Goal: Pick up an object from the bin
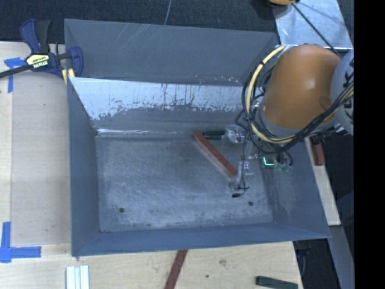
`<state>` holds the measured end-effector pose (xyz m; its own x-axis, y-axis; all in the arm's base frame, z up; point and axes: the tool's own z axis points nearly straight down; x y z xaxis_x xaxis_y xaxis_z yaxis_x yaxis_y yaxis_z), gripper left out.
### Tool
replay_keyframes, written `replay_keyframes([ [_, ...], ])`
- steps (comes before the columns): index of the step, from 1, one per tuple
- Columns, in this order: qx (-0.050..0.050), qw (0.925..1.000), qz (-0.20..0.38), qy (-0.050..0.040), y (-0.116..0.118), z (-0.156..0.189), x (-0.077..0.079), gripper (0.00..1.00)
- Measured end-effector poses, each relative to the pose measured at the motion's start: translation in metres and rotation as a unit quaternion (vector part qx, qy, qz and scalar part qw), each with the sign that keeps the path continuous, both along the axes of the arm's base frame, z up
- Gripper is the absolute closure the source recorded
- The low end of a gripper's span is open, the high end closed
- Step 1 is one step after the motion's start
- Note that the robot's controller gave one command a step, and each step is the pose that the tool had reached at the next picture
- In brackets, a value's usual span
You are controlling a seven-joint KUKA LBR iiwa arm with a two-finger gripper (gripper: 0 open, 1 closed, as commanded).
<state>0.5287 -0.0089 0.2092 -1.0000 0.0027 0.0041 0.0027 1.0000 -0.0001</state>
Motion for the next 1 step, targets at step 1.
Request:
replay_keyframes([
  [1, 0.0, 1.0, 0.0, -0.0038, 0.0, 0.0035, 0.0017, 0.0],
])
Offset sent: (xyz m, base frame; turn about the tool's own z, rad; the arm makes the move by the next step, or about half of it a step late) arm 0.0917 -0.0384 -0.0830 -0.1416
